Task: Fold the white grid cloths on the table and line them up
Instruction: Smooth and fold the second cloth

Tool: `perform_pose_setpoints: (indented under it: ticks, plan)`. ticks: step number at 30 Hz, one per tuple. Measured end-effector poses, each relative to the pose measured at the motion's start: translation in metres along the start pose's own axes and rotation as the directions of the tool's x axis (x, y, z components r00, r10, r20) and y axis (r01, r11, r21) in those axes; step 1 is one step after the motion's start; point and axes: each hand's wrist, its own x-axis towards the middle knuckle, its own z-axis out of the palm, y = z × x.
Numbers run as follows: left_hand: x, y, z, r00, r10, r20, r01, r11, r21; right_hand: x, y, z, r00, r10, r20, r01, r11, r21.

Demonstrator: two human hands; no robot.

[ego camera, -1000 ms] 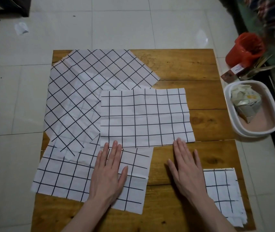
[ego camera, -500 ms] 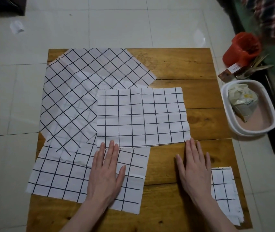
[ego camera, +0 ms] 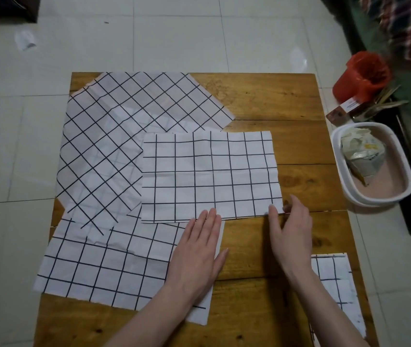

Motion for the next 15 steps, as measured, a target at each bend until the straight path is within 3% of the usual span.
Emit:
perform_pose_setpoints:
  ticks: [4,10,15]
  plan:
    - [-0.002,0.003,0.0,1.0,-0.006,-0.025,0.007,1.0,0.015,0.011,-0.008,0.002,0.992,0.123,0.035,-0.125,0.991,0.041]
    - [-0.002,0.004,0.001,1.0,-0.004,-0.014,0.005,1.0,0.024,0.014,-0.014,0.004,0.981,0.185,0.061,-0.191,0.976,0.105]
    - [-0.004,0.011,-0.003,1.0,0.015,-0.006,-0.015,1.0,0.015,0.006,-0.017,0.003,0.962,0.25,0.114,-0.273,0.825,0.495]
